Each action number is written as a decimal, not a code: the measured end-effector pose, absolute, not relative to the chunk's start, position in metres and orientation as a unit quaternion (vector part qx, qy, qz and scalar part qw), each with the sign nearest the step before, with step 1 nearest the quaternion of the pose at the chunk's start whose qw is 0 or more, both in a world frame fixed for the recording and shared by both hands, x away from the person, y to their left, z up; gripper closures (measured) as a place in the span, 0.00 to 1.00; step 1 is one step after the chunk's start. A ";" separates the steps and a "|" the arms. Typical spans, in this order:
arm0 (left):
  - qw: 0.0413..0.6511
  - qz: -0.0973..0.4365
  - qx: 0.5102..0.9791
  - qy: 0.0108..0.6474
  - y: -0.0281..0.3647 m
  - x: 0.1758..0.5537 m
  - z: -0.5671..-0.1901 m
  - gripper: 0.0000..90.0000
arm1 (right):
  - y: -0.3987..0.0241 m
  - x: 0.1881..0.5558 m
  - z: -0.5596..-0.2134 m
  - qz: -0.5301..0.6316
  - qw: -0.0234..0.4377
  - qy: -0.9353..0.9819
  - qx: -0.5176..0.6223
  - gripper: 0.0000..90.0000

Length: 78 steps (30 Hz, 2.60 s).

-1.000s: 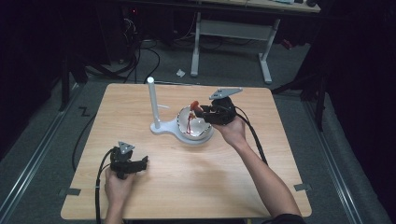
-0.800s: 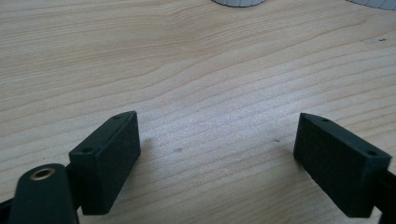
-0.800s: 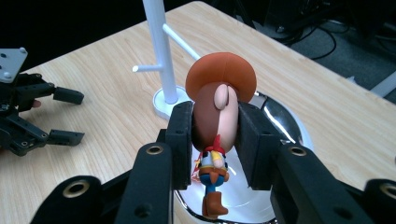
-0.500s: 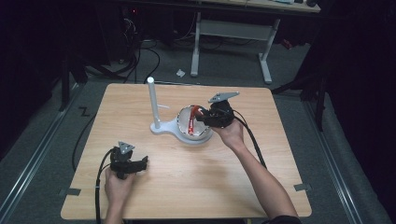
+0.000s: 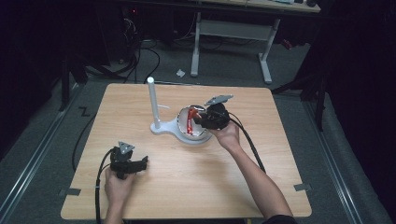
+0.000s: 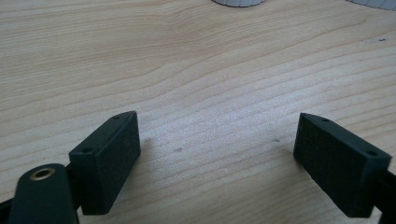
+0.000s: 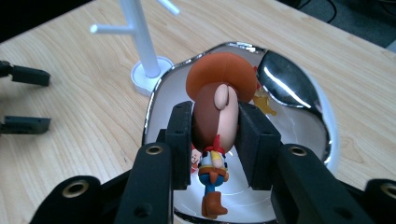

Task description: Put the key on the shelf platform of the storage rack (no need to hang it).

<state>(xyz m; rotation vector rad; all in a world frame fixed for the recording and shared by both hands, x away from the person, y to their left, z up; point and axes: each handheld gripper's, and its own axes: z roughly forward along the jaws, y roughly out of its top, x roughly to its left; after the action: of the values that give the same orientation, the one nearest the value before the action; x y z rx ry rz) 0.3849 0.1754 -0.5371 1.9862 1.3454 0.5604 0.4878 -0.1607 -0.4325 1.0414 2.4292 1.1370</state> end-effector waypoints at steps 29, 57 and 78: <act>0.333 0.215 0.760 0.515 0.175 0.385 -0.537 0.17 | -0.172 0.481 -0.430 0.401 0.148 0.824 0.373 0.63; 0.333 0.215 0.760 0.515 0.175 0.385 -0.537 0.17 | -0.231 0.460 -0.406 0.421 0.184 0.794 0.398 0.60; 0.332 0.215 0.761 0.515 0.175 0.385 -0.537 0.17 | -0.270 0.447 -0.389 0.449 0.188 0.756 0.438 0.55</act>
<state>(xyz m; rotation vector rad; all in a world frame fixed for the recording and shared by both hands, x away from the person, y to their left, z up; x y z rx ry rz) 0.3848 0.1752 -0.5371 1.9871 1.3446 0.5613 0.4469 -0.2697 -0.3891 1.2321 2.1282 1.2622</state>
